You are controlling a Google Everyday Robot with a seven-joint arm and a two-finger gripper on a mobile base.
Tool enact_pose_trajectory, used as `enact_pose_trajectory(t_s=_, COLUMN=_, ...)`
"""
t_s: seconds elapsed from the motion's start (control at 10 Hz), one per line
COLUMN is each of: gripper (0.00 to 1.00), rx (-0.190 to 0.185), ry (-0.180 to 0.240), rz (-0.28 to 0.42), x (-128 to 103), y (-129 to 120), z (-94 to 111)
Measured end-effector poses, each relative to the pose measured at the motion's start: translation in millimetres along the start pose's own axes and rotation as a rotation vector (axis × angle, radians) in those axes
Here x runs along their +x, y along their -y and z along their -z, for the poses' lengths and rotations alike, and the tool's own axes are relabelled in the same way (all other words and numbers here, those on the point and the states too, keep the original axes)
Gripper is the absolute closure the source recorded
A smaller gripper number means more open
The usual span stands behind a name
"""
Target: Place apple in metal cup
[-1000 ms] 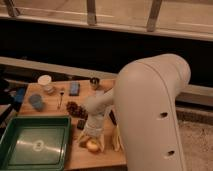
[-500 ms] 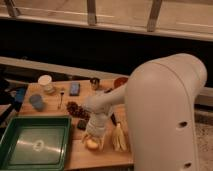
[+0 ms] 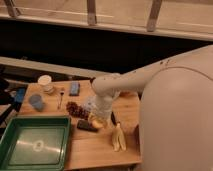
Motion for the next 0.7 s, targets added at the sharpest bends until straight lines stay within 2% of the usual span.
enact_pose_trajectory(t_s=0.2, gripper=1.00, rx=-0.028, ry=0.092, rz=-0.029, x=-26.6, y=-5.5, z=50.0)
enact_pose_trajectory(t_s=0.7, gripper=1.00, rx=-0.029, ry=0.097, rz=-0.028, x=-27.5, y=-6.8, z=52.4)
